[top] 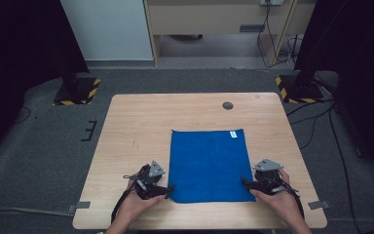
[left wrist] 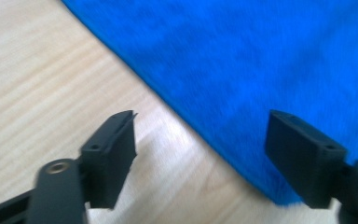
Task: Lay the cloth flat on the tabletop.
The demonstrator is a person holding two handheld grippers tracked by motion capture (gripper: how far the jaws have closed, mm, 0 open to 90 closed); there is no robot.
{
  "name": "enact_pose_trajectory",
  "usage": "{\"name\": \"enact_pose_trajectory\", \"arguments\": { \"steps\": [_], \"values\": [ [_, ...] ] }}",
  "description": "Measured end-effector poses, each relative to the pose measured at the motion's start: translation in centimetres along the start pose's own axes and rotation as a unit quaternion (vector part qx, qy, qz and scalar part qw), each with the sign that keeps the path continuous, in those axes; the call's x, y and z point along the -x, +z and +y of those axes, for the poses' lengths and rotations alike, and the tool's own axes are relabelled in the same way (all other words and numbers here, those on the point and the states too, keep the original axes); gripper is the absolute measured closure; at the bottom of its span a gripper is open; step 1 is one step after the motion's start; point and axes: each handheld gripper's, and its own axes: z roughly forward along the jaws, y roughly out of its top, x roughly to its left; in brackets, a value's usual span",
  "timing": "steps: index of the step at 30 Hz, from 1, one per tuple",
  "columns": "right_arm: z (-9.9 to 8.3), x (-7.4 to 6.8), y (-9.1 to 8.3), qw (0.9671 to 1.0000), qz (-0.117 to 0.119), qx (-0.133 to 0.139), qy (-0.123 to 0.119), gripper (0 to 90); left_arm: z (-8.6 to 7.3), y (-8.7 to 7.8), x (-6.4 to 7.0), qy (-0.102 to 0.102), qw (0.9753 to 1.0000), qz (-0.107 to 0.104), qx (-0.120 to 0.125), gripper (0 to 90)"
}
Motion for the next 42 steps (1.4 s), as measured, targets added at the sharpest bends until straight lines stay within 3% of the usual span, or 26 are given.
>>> {"name": "enact_pose_trajectory", "arguments": {
  "steps": [1,6,7,13,15,19,20,21,26,30,36,37,42],
  "values": [
    [0.4,0.0,0.1,0.9999,0.002,0.013,0.007,14.2,0.2,0.0,-0.4,-0.005,0.9999,0.005,0.013,18.2],
    [1.3,-0.2,0.3,0.9993,0.011,0.034,0.008,12.0,0.6,0.4,-2.2,-0.029,0.9990,0.006,0.034,10.8],
    [1.5,-0.3,0.4,0.9992,0.014,0.036,0.011,11.0,0.7,0.6,-3.6,-0.054,0.9974,-0.005,0.046,10.2],
    [3.1,-0.8,1.3,0.9984,0.030,0.048,0.008,10.2,0.8,1.1,-6.4,-0.080,0.9947,0.017,0.063,9.2],
    [3.8,-1.1,1.6,0.9980,0.041,0.047,0.008,9.6,0.8,1.0,-6.8,-0.084,0.9942,0.023,0.063,9.1],
    [4.7,-2.1,2.3,0.9974,0.053,0.047,0.007,9.2,0.7,0.8,-7.2,-0.086,0.9939,0.029,0.063,8.3],
    [4.9,-2.4,2.5,0.9972,0.059,0.047,0.004,9.2,1.0,0.4,-7.0,-0.080,0.9935,0.047,0.065,8.2],
    [5.2,-2.7,2.7,0.9970,0.063,0.045,0.001,9.2,1.2,0.2,-6.8,-0.077,0.9936,0.049,0.066,8.2],
    [6.3,-4.2,3.5,0.9961,0.079,0.037,-0.011,10.7,2.8,-0.6,-6.6,-0.068,0.9932,0.042,0.085,7.9],
    [7.0,-4.9,3.8,0.9955,0.086,0.036,-0.016,14.1,3.9,-0.5,-7.2,-0.059,0.9940,0.043,0.081,7.1],
    [8.2,-6.8,4.3,0.9924,0.113,0.043,-0.024,15.8,6.1,0.5,-8.4,-0.050,0.9951,0.039,0.076,6.5],
    [8.6,-7.7,4.5,0.9910,0.123,0.042,-0.032,17.3,6.9,0.7,-8.7,-0.047,0.9955,0.036,0.074,6.5],
    [9.4,-9.5,4.8,0.9880,0.142,0.042,-0.043,17.7,8.2,1.0,-9.1,-0.051,0.9943,0.035,0.086,6.5]
  ]
}}
